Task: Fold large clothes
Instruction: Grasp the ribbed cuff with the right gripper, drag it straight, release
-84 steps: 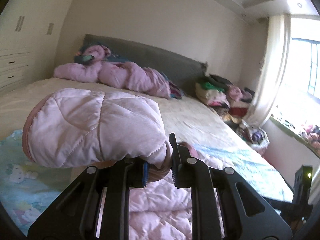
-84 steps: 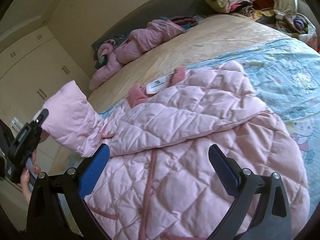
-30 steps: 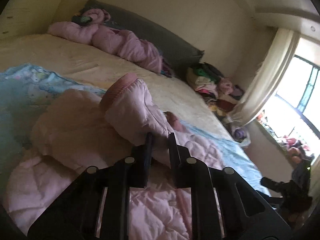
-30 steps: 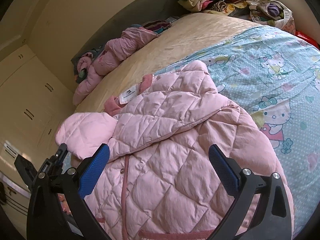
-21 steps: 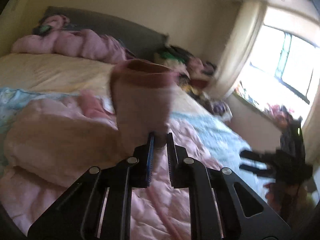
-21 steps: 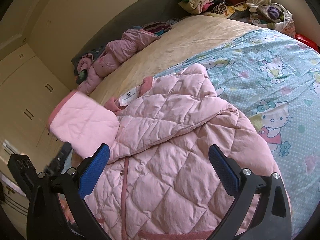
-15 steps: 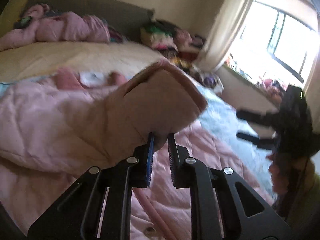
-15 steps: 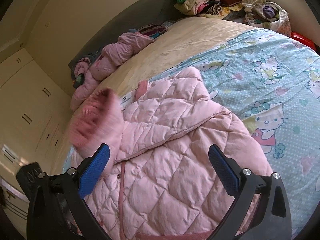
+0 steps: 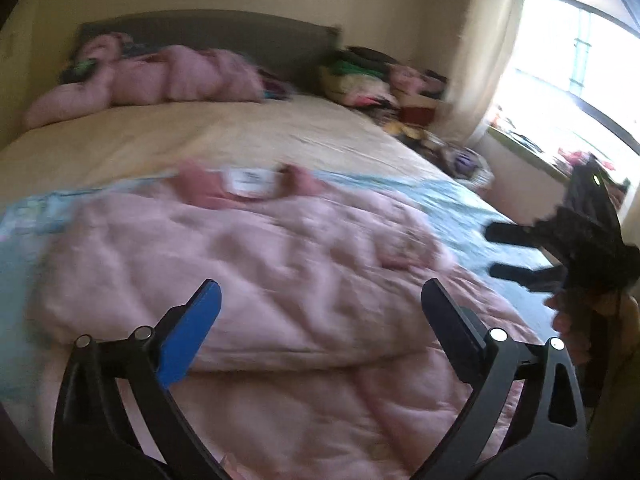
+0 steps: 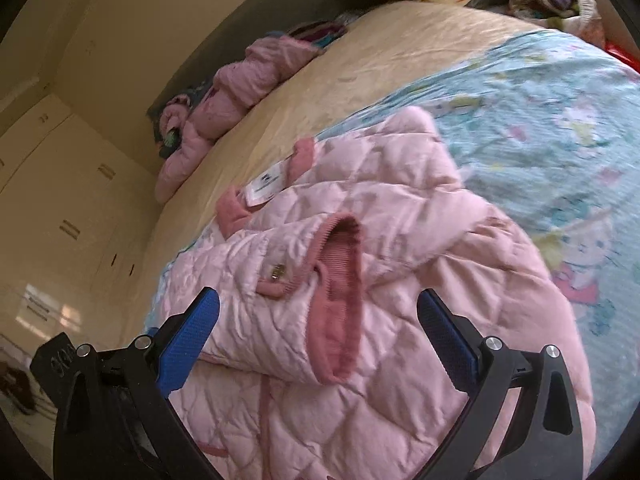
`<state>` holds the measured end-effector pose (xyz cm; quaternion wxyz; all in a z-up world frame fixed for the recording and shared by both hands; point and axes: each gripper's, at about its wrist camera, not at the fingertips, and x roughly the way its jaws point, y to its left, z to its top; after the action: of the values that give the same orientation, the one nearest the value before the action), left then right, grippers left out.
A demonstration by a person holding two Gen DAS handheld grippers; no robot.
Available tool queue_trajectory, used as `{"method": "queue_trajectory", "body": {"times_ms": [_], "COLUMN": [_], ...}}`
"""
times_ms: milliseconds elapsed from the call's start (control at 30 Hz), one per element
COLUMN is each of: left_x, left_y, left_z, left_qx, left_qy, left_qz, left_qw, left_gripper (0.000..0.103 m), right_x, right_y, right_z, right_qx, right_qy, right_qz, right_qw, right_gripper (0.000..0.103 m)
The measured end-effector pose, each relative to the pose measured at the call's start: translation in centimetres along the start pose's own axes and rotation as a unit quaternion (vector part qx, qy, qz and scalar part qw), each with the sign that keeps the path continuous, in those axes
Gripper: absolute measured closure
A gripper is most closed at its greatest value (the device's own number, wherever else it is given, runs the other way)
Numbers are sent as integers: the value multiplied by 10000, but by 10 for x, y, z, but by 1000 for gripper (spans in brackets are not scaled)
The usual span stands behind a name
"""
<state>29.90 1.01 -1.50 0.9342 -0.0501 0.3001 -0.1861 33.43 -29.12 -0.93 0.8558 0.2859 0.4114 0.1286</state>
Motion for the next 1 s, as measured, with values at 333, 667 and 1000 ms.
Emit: {"method": "queue_trajectory", "body": {"times_ms": [333,667,1000], "left_x": [-39,-64,-54], "left_y": [129,177,182], "left_z": [6,-6,-2], "left_qx": [-1124,-1816,-2119], "left_qy": [-164,-294,-292], "left_qz": [1762,2149,2082], "left_qw": [9778,9591,9544], "left_gripper": [9,9,9], "right_x": [65,90,12], "right_y": [7,6,115], "right_z": [31,33,58], "right_qx": [362,348,-2243], "right_qy": [782,708,-831], "right_qz": [144,45,-186], "right_qw": [9962,9969,9708], "right_gripper": [27,94,98]}}
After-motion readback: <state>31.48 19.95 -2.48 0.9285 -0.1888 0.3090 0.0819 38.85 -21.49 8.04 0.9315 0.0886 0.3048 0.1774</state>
